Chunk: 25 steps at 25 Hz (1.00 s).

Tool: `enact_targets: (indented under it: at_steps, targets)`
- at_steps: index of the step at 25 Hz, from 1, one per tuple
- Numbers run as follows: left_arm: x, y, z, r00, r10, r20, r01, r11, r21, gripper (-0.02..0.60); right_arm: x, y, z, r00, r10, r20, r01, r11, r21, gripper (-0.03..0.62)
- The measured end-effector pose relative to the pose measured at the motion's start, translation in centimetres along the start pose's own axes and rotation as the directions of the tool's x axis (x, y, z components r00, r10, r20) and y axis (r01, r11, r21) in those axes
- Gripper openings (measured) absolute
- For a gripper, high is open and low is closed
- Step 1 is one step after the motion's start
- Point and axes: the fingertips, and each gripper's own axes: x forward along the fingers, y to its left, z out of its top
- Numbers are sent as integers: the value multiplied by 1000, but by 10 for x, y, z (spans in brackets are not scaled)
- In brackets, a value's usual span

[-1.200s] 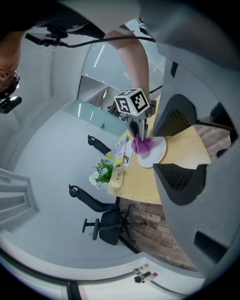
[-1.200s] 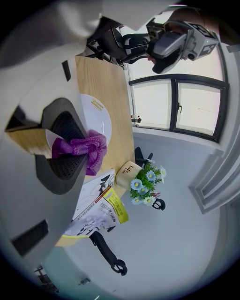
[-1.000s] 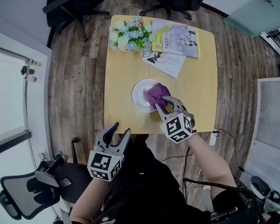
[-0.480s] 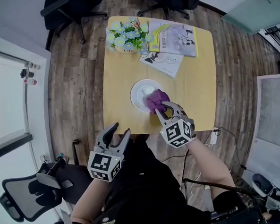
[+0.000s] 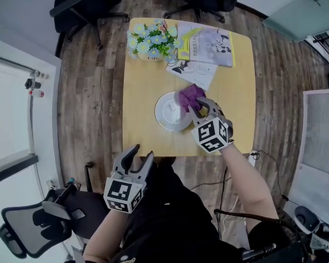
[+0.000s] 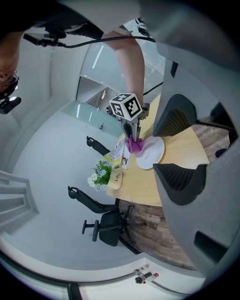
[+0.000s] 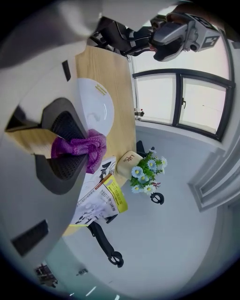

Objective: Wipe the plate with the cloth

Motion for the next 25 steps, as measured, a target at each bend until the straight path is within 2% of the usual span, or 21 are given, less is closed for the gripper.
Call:
enact_targets:
  at_steps: [5,17,21,25]
  targets:
    - [0,1,-1,1000,2,0,-2,1000,-4,181,-4,10,-2,1000,19,0,-19,1000,1,77]
    - [8,-8,1,1000,-28,-1,28,1000,2,181,-44,72,-26,994,106,9,-107,993,41,77]
    - [8,-10,3,1000,-32,-1,32,999,7,181,-44,73,-28,995,102,6,-102,994,37,77]
    - [6,-8,1,1000,-25,-2,25,1000,5,181,-38,56,-25,997,72,7,-72,997,29,77]
